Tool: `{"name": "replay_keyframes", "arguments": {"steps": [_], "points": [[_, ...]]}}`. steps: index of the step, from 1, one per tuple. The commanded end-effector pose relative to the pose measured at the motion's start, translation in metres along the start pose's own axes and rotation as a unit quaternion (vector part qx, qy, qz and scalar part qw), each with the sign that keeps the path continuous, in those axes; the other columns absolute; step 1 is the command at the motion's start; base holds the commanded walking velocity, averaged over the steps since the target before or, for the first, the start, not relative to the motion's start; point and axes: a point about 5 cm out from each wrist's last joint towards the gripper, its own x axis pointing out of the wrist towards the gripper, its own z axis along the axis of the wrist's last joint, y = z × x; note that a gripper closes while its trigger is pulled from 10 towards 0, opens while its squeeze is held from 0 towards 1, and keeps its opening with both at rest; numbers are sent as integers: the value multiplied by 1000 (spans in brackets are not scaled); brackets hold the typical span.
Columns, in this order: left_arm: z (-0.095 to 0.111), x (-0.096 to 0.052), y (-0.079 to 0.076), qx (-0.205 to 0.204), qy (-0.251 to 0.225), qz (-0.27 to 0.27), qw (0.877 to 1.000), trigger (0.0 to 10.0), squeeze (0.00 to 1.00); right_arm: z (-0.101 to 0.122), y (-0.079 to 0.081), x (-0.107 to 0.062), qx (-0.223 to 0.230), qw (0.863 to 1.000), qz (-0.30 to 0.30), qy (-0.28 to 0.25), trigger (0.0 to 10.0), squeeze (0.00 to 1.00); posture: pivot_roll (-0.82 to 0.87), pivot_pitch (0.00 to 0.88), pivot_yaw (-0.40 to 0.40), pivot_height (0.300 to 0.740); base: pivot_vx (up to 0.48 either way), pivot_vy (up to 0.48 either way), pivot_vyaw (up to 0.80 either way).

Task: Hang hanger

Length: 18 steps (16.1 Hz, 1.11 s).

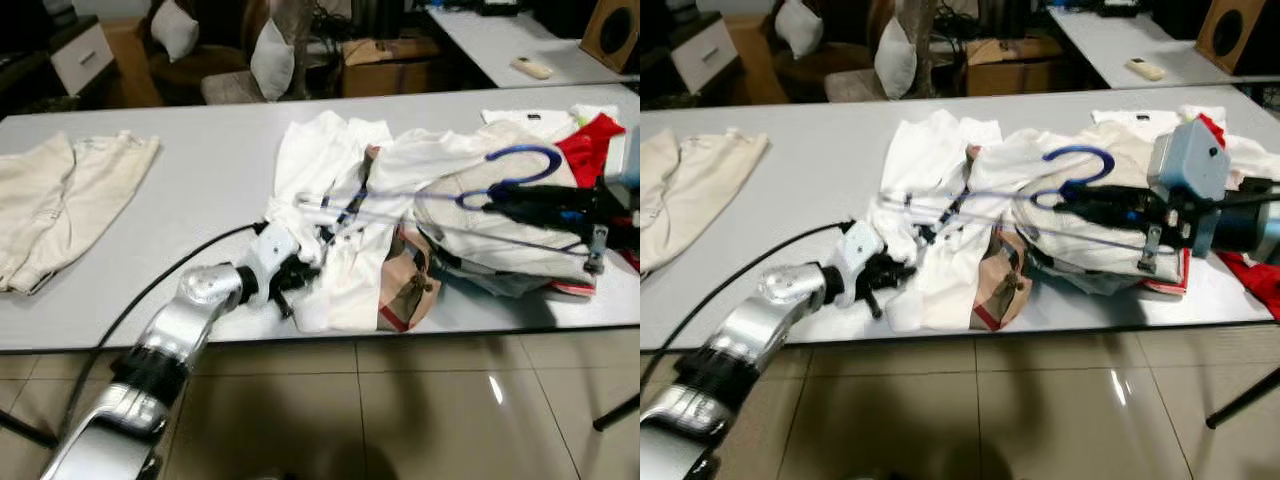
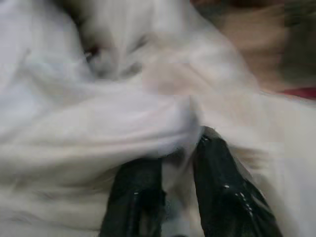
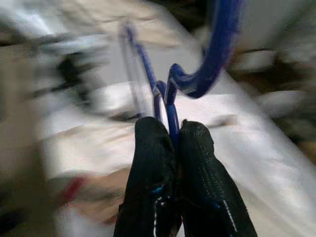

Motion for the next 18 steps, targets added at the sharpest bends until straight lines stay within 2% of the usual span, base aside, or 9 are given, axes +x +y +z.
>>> {"name": "replay_keyframes", "arguments": {"steps": [1, 5, 6, 8, 11, 12, 13, 15, 18], "points": [[12, 0, -5, 16, -19, -29, 999, 10000, 1000, 1, -3, 3, -7, 1000, -24, 7, 10000, 0, -117, 0, 108, 740, 0, 0, 0], [42, -36, -6, -3, -85, -54, 995, 10000, 1000, -17, -13, 29, 92, 979, -184, -12, 10000, 0, -86, 0, 80, 740, 0, 0, 0], [58, -58, 10, -27, -146, 28, 988, 10000, 1000, -20, -1, 44, 158, 964, -207, -48, 10000, 0, -61, 0, 51, 740, 0, 0, 0], [63, -67, 13, -51, -187, 61, 979, 10000, 1000, -23, 7, 50, 184, 956, -225, -50, 10000, 0, -61, 0, 46, 740, 0, 0, 0], [56, -74, 24, -58, -189, 203, 959, 10000, 1000, -24, 24, 62, 249, 928, -260, -91, 10000, 0, -41, 0, 23, 740, 0, 0, 0], [53, -77, 23, -65, -192, 243, 949, 10000, 141, -23, 33, 67, 263, 921, -269, -96, 10000, 0, -37, 0, 19, 740, 0, 0, 0], [49, -81, 22, -81, -196, 282, 935, 10000, 0, -23, 43, 73, 271, 919, -269, -97, 10000, 0, -34, 0, 20, 740, 0, 0, 0], [24, -87, 10, -113, -136, 342, 923, 10000, 0, -40, 74, 77, 244, 918, -312, -21, 10000, 0, -31, 0, 7, 740, 0, 0, 0], [15, -83, 5, -107, -112, 350, 924, 10000, 0, -31, 95, 82, 260, 922, -284, -50, 10000, 0, -42, 0, 41, 740, 0, 0, 0]]}}
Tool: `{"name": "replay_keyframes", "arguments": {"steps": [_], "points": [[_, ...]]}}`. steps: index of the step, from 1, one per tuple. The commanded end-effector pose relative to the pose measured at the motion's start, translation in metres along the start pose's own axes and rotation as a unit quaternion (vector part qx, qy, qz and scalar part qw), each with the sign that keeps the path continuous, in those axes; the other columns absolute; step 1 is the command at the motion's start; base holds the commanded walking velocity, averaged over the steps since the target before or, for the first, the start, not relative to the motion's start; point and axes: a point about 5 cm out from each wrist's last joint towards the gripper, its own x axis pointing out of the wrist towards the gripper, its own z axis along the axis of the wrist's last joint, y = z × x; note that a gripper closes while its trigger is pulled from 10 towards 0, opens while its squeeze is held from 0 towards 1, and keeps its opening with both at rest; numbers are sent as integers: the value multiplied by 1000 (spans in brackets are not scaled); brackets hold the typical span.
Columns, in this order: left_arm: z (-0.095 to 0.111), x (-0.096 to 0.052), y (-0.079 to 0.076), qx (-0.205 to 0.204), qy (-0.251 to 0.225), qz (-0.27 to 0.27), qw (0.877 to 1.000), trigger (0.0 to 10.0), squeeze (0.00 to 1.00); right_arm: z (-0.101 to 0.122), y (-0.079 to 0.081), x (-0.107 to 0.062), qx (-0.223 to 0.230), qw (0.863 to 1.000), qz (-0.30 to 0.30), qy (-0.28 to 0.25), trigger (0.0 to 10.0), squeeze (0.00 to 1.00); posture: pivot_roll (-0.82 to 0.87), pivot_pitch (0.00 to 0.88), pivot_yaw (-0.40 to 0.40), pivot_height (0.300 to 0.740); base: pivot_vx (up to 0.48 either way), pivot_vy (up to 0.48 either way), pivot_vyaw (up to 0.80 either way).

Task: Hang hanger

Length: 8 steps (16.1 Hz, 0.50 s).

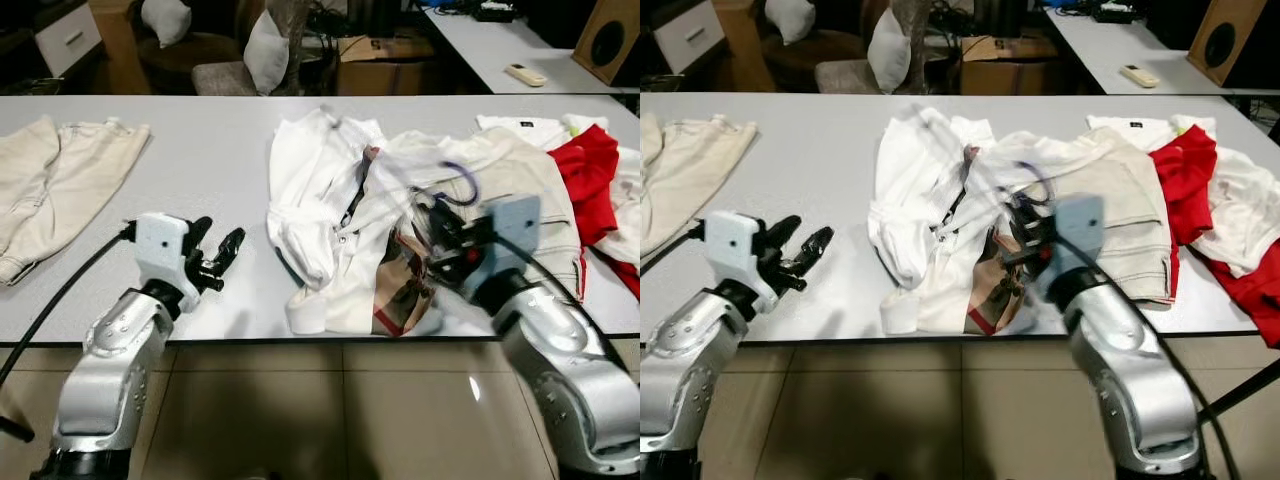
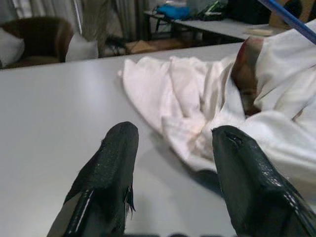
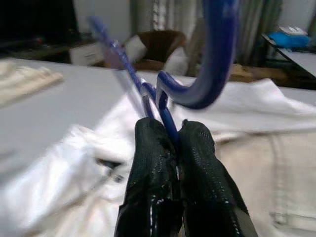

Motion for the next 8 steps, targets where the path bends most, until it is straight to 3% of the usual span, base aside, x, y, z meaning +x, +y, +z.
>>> {"name": "replay_keyframes", "arguments": {"steps": [1, 6, 8], "points": [[6, 6, -3, 20, -8, -1, 1000, 10000, 0, 3, 5, -1, 17, 1000, 7, -11, 10000, 0, -34, 0, 41, 740, 0, 0, 0], [17, 9, 2, 29, -5, 14, 999, 10000, 0, -1, 7, 7, 27, 999, -21, -1, 10000, 0, -16, 0, 15, 740, 0, 0, 0], [16, 14, 11, 20, -5, 46, 999, 10000, 0, -9, -1, 5, 29, 998, -55, 4, 10000, 0, -37, 0, 40, 740, 0, 291, 0]]}}
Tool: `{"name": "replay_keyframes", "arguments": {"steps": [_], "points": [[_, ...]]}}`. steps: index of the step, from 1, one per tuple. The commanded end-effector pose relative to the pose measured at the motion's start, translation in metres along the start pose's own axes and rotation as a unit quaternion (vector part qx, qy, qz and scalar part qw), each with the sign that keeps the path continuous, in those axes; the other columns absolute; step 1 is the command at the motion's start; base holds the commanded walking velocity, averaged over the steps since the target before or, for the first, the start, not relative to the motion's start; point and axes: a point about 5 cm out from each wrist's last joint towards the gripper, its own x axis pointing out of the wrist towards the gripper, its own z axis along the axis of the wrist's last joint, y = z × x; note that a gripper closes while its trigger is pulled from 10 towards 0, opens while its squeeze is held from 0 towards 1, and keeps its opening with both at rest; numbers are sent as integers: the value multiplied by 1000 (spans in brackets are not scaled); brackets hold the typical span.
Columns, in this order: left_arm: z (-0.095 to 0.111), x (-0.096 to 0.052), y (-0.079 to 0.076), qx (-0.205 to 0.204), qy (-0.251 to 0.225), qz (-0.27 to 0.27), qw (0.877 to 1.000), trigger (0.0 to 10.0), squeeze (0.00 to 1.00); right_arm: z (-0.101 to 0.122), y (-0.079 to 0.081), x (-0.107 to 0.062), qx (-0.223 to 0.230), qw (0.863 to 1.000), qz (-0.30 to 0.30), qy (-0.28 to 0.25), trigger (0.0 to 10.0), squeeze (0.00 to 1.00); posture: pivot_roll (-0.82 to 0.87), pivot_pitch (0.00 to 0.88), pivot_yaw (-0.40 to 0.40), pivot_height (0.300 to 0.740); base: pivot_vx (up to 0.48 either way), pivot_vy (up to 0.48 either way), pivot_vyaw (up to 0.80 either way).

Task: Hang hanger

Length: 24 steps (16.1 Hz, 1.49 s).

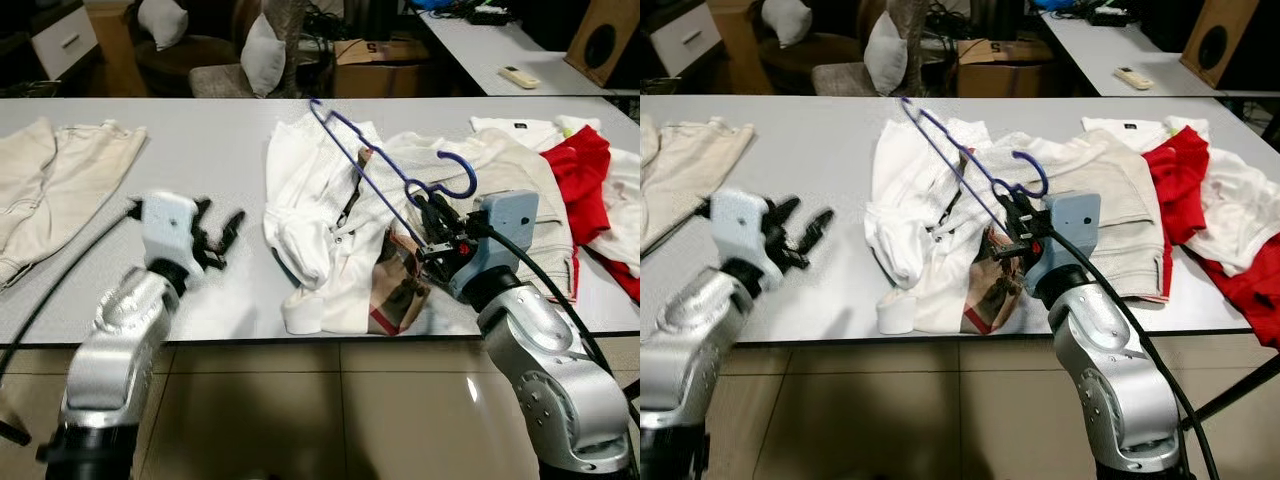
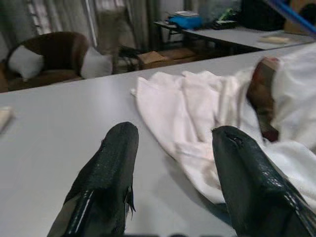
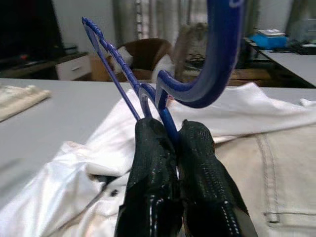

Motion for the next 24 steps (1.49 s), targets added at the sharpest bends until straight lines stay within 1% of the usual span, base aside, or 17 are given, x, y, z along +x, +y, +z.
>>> {"name": "replay_keyframes", "arguments": {"steps": [1, 3, 5, 7, 8, 10, 11, 12, 13, 14, 15, 16, 17, 19, 20, 22, 24], "points": [[-4, 1, 2, 2, 12, 0, 1000, 10000, 0, -8, -4, -3, 11, 1000, -20, 17, 10000, 0, -45, 0, 49, 740, 0, 341, 0], [-6, 5, -4, 3, 20, -9, 1000, 10000, 0, -14, -8, -12, 16, 999, -36, 25, 10000, 0, -39, 0, 76, 740, 0, 347, 0], [-11, 2, -6, 11, 32, -17, 999, 10000, 0, -16, -10, -14, 11, 999, -47, 25, 10000, 0, -45, 0, 82, 740, 0, 345, 0], [-10, -1, -5, 15, 34, -14, 999, 10000, 0, 1, -5, -12, -2, 1000, -23, -5, 10000, 0, -39, 0, 73, 740, 0, 345, 0], [-11, -2, -5, 14, 35, -13, 999, 10000, 0, 9, 1, -11, -46, 999, 6, -12, 10000, 0, -49, 0, 78, 740, 0, 345, 0], [-9, 1, -8, 12, 33, -17, 999, 10000, 0, 23, 5, -9, -68, 997, 28, -30, 10000, 0, -42, 0, 74, 740, 0, 345, 0], [-10, 1, -9, 15, 32, -18, 999, 10000, 0, 29, 7, -5, -92, 994, 37, -37, 10000, 0, -46, 0, 71, 740, 0, 341, 0], [-8, 1, -8, 14, 31, -18, 999, 10000, 0, 38, 10, -2, -131, 989, 44, -49, 10000, 0, -44, 0, 65, 740, 0, 341, 0], [-7, 1, -6, 14, 28, -11, 999, 10000, 0, 49, 13, 2, -187, 978, 48, -74, 10000, 0, -32, 0, 55, 740, 0, 341, 0], [-7, 1, -6, 14, 28, -10, 999, 10000, 0, 51, 14, 3, -208, 973, 48, -82, 10000, 0, -25, 0, 50, 740, 0, 341, 0], [-7, -2, -7, 13, 29, -10, 999, 10000, 0, 53, 13, 6, -278, 955, 36, -100, 10000, 0, -14, 0, 38, 740, 0, 341, 0], [-7, -3, -7, 11, 29, -11, 999, 10000, 0, 54, 13, 6, -313, 943, 28, -106, 10000, 0, -8, 0, 34, 740, 0, 345, 0], [-8, -7, -5, 10, 30, -9, 999, 10000, 0, 57, 10, 7, -365, 922, -1, -129, 10000, 0, 8, 0, 25, 740, 0, 341, 0], [-7, -10, -3, 11, 31, -12, 999, 10000, 0, 58, 11, 9, -393, 908, -9, -143, 10000, 0, 26, 0, 22, 740, 0, 341, 0], [-6, -11, -2, 13, 31, -14, 999, 10000, 0, 59, 12, 10, -401, 904, -14, -148, 10000, 0, 28, 0, 22, 740, 0, 341, 0], [-3, -11, -2, 14, 30, -16, 999, 10000, 0, 58, 11, 11, -405, 902, -20, -150, 10000, 0, 41, 0, 19, 740, 0, 341, 0], [-5, -10, -1, 13, 35, -21, 999, 10000, 0, 55, 11, 11, -417, 895, -29, -156, 10000, 0, 16, 0, 40, 740, 0, 343, 0]]}}
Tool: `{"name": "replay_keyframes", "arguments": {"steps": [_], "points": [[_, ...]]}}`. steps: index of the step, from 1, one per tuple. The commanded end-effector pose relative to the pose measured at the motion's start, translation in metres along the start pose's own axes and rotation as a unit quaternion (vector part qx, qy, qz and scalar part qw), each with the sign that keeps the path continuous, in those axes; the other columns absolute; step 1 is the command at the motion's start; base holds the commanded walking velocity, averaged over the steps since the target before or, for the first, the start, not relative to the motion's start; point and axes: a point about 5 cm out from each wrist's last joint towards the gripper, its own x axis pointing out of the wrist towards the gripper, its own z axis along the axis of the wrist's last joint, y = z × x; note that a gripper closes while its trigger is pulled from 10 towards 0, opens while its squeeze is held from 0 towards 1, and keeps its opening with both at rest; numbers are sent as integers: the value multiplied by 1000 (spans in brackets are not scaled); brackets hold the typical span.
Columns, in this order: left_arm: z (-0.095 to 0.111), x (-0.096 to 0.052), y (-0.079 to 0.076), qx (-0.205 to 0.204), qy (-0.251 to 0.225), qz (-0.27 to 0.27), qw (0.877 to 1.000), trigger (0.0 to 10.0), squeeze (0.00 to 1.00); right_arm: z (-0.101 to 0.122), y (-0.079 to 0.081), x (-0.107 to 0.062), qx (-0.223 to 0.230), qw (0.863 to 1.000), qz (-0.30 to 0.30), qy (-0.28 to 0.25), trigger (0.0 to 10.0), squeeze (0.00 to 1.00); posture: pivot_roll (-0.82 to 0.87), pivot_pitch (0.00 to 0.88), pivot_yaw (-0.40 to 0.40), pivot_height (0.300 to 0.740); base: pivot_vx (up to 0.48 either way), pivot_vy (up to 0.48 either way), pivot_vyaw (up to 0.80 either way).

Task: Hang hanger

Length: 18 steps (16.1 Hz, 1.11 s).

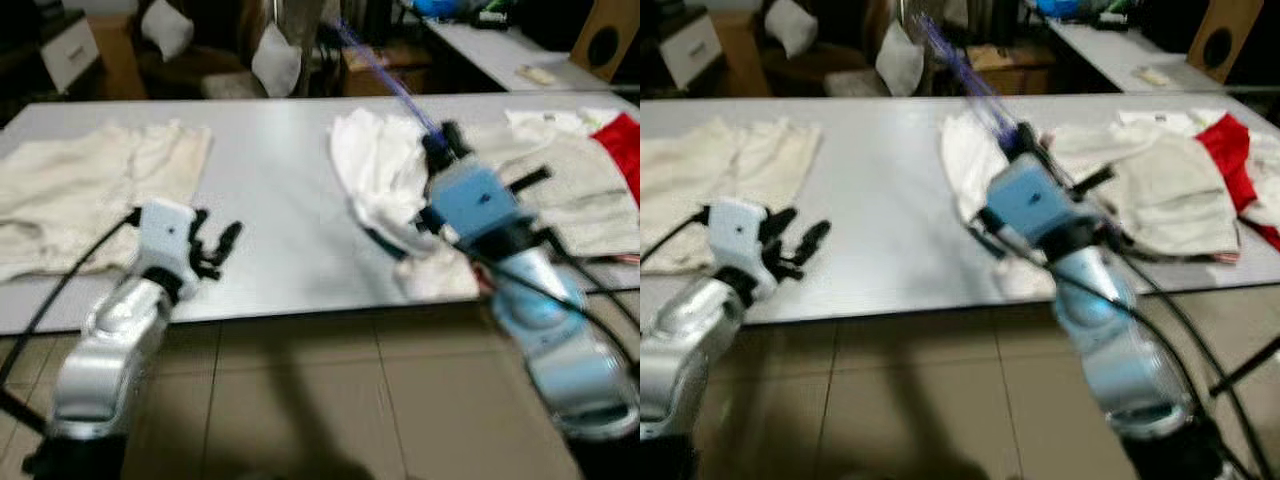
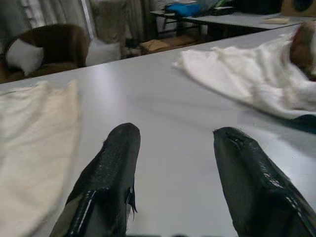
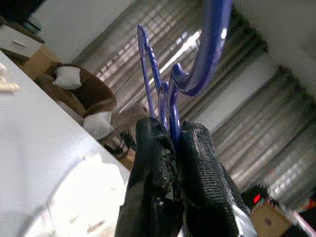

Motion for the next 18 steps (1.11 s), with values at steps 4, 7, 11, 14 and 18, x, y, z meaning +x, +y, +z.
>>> {"name": "replay_keyframes", "arguments": {"steps": [4, 7, 11, 14, 18], "points": [[7, 11, -13, 0, -9, -37, 999, 10000, 0, -7, -8, -4, 32, 999, -34, 16, 10000, 0, -3, 0, 66, 740, 0, 335, 0], [10, 9, -18, -11, -21, -63, 998, 10000, 0, -21, 8, -9, 303, 951, 16, 58, 10000, 0, -17, 0, 84, 740, 0, 0, 0], [15, 10, -19, -33, -43, -74, 996, 10000, 0, -17, 3, -13, 404, 907, 116, 17, 10000, 0, -33, 0, 81, 740, 0, 0, 0], [11, 8, -24, -20, -37, -93, 995, 10000, 0, -21, -20, -15, 453, 860, 233, -12, 10000, 0, -25, 0, 44, 740, 0, 0, 0], [12, -8, -29, -22, -38, -164, 985, 10000, 0, -43, -48, -28, 487, 791, 370, -2, 10000, 0, -19, 0, 30, 740, 0, 0, 0]]}}
